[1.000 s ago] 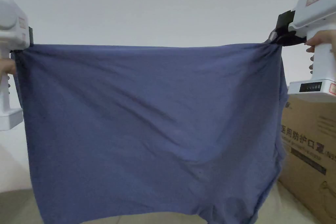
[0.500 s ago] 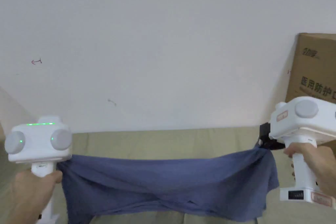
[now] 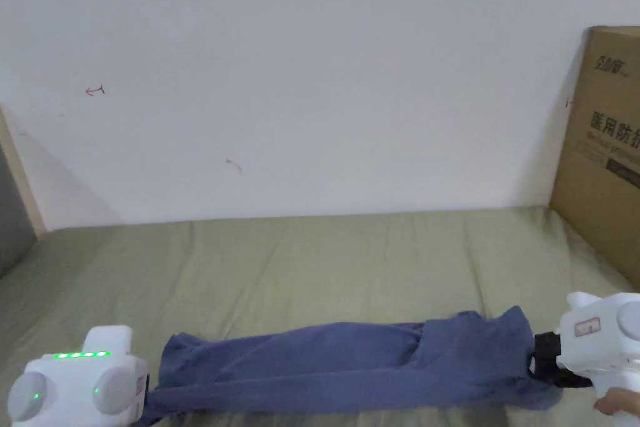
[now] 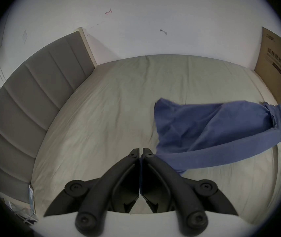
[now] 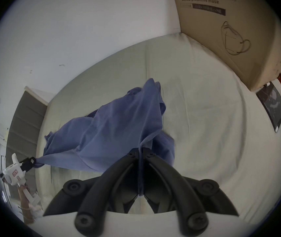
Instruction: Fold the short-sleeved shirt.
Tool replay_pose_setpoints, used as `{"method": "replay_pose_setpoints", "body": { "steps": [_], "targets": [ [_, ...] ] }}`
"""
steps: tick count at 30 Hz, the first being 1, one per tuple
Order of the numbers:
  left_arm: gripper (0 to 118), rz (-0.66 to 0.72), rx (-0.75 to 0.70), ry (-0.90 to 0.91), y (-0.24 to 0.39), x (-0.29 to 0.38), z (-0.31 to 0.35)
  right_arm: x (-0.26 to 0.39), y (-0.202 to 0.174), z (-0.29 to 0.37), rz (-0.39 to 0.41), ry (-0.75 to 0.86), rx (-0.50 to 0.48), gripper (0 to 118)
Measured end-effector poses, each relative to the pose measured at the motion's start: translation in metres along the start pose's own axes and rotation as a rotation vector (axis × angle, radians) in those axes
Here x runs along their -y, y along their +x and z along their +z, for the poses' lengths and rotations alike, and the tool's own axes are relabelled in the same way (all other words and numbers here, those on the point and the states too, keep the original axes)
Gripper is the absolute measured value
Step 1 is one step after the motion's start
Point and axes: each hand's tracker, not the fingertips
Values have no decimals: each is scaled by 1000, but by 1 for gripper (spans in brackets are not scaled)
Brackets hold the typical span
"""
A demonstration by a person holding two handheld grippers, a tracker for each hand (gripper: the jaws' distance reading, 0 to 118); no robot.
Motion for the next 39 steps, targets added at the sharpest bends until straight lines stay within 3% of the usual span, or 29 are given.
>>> {"method": "replay_pose_setpoints", "body": {
  "steps": [4,12,15,19,23,24,25,27,28,31,32,33,34,35,36,39],
  "targets": [
    [1,-22,-1,30,-23,53,62,66,1,54,105,-4,4,5],
    [1,-14,-2,10,-55,197,180,264,30,156,92,12,-4,5],
    [1,-57,-12,-31,-64,248,199,319,38,182,81,-2,59,5],
    [1,-49,-1,-60,-80,298,218,365,57,207,-60,2,17,5],
    [3,-17,12,-64,-90,314,228,384,59,204,2,-21,67,5],
    [9,24,27,-44,-93,317,231,385,59,202,18,-28,75,6],
    [35,32,35,-51,-93,317,236,386,57,201,23,-19,84,19],
    [92,26,30,-84,-93,318,242,385,55,204,32,-10,106,73],
    [110,21,44,-78,-94,321,245,384,57,203,34,-7,91,102],
    [102,18,71,-56,-92,325,256,380,55,216,40,13,52,105],
    [91,37,120,-44,-92,327,261,380,55,221,52,9,46,102],
    [70,57,176,-30,-93,329,267,382,53,226,82,17,27,92],
    [33,75,226,-20,-93,332,273,384,50,231,120,35,19,54],
    [6,85,254,-24,-92,335,276,388,46,235,125,39,38,16],
    [0,82,230,-38,-90,340,277,394,44,236,124,39,55,3],
    [0,66,156,-68,-88,356,274,413,46,236,94,33,24,3]
  ]
}}
